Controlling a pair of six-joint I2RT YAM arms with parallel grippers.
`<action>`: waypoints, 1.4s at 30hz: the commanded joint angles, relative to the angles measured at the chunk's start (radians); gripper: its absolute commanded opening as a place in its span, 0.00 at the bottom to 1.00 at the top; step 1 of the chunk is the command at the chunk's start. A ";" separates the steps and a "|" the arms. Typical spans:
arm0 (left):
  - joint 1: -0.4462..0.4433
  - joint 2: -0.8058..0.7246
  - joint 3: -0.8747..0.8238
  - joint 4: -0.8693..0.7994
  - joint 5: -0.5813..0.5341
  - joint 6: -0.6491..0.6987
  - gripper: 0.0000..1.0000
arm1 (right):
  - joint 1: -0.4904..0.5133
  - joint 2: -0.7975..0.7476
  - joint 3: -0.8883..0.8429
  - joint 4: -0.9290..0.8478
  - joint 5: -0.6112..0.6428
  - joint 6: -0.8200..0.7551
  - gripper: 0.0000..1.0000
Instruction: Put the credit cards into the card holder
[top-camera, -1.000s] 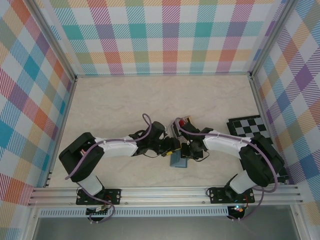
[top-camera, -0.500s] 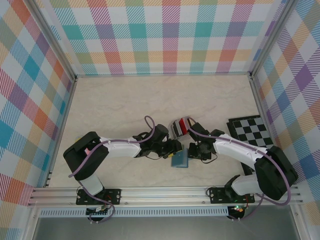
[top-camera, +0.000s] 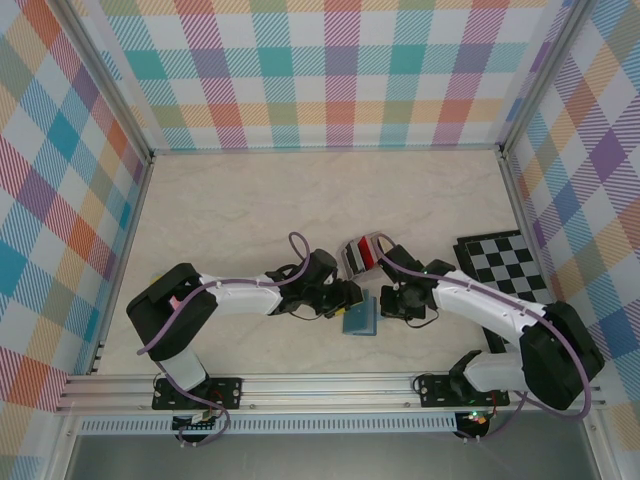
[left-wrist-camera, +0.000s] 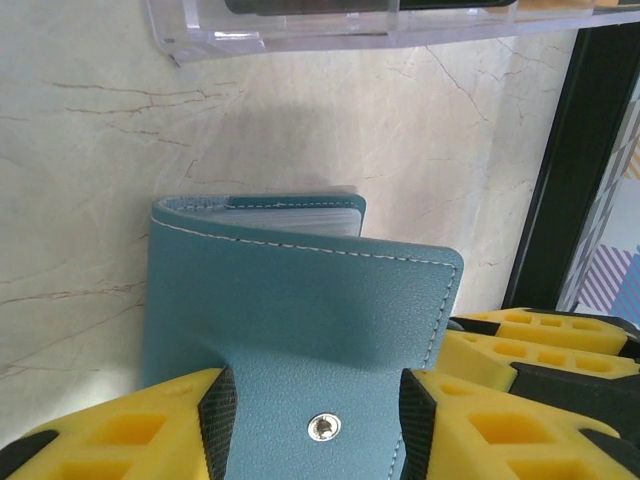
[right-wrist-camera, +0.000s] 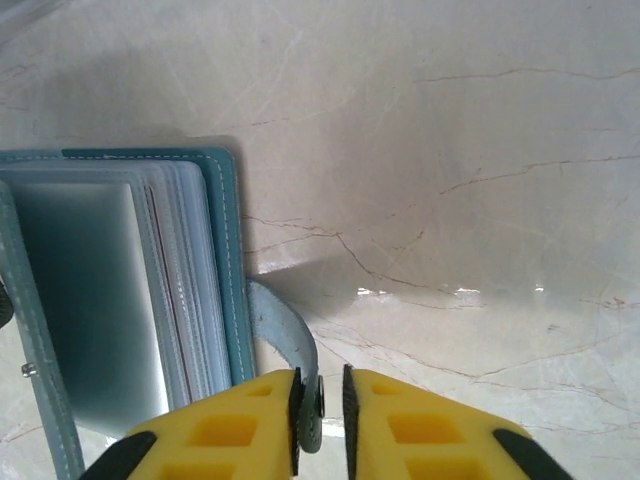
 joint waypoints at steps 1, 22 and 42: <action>-0.011 -0.012 0.023 -0.024 -0.005 0.026 0.48 | -0.002 -0.022 0.013 -0.028 -0.016 -0.007 0.17; -0.014 -0.024 0.063 -0.139 -0.033 0.093 0.49 | -0.004 -0.082 0.005 -0.018 -0.053 -0.025 0.03; -0.021 -0.048 0.069 -0.298 -0.121 0.188 0.45 | -0.027 -0.082 0.000 0.010 -0.100 -0.046 0.03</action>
